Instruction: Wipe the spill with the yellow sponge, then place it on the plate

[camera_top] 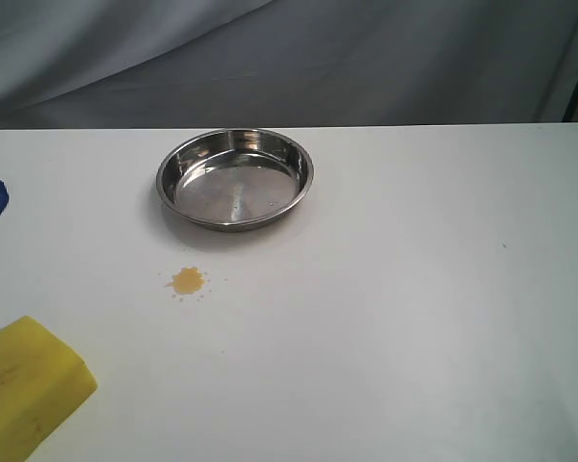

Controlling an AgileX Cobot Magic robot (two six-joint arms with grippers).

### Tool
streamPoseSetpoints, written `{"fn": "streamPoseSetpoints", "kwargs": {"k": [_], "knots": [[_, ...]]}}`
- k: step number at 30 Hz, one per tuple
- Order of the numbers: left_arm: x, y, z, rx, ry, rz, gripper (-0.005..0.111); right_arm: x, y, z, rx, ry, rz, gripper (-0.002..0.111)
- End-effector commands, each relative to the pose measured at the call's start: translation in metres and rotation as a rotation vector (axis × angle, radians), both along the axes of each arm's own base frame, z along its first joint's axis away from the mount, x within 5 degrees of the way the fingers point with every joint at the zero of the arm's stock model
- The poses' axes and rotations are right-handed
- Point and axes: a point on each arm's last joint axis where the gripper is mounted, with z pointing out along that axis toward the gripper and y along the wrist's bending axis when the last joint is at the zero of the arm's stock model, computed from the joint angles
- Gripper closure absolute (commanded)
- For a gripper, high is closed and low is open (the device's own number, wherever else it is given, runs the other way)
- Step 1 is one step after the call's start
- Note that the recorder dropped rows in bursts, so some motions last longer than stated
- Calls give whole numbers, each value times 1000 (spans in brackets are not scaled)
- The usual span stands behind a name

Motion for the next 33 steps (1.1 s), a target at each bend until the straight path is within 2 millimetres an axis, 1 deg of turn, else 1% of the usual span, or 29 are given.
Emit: {"fn": "streamPoseSetpoints", "kwargs": {"k": [1, 29, 33], "knots": [[0, 0, 0, -10, -10, 0, 107, 0, 0, -1, 5, -1, -4, 108], [0, 0, 0, -10, -10, 0, 107, 0, 0, -1, 5, -1, -4, 108], [1, 3, 2, 106, -42, 9, 107, 0, 0, -1, 5, -1, -4, 108]]}}
